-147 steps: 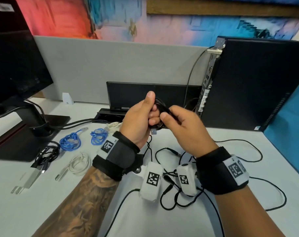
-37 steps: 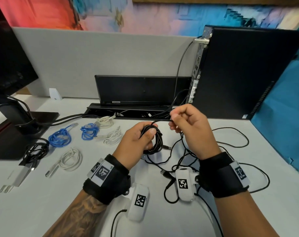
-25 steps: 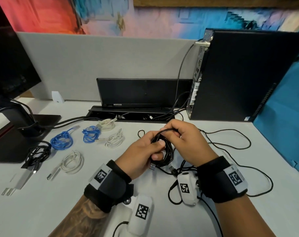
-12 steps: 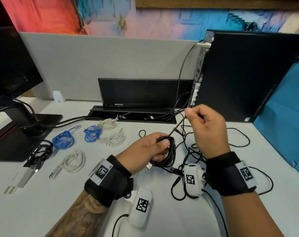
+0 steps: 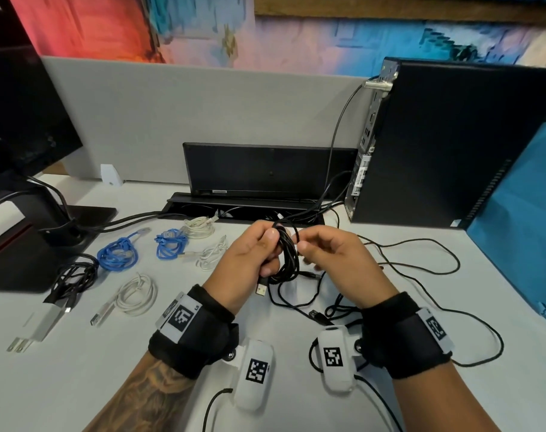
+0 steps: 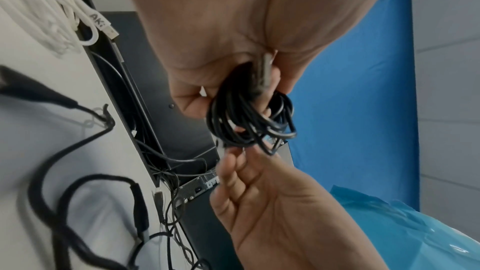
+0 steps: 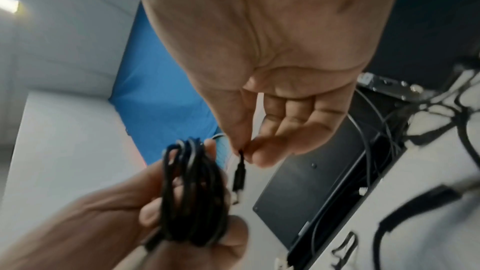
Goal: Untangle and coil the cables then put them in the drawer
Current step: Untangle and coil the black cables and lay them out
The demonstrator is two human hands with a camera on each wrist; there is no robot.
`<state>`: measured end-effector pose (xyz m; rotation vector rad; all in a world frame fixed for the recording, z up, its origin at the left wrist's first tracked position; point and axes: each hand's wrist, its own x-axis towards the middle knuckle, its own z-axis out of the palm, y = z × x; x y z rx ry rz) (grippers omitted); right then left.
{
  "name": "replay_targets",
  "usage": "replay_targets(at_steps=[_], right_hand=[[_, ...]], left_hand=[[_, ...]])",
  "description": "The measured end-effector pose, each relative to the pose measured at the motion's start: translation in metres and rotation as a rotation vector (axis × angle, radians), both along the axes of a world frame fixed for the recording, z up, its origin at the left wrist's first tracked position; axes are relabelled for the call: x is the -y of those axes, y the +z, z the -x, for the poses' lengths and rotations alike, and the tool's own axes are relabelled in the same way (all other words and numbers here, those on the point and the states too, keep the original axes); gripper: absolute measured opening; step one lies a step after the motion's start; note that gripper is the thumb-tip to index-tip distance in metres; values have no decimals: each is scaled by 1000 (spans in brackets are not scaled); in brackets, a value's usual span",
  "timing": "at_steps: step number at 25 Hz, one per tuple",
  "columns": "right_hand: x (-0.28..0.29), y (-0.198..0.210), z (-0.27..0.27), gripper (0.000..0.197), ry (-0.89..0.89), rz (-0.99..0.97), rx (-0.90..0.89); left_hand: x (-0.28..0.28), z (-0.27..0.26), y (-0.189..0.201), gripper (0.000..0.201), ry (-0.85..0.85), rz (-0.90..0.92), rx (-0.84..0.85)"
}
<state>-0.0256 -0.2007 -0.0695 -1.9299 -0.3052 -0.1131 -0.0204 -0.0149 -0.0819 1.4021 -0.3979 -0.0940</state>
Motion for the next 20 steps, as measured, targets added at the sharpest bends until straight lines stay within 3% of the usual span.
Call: replay_targets(at_steps=[4,8,12,15,16,20], right_hand=[[-4,4,0,9,33,-215,-151],[-9,1,-1,13,59,-253,-210],[-13,1,3,32,130,-275,-187],[-19,-4,6,71,204,-198,-133],[-22,-5,7,71,174,-209,-107],[-27,2,13,39,99,-277,-31]], left_hand=[[1,1,-2,34,20,-92,3],[4,3,-5,34,-4,-99,-31],[4,1,-7,27,49,-53,-56],[3,-3,-12,32,53,15,-91],[4,-2,-12,36,57,30,-103],[10,2,-9,53,47,81,-119]])
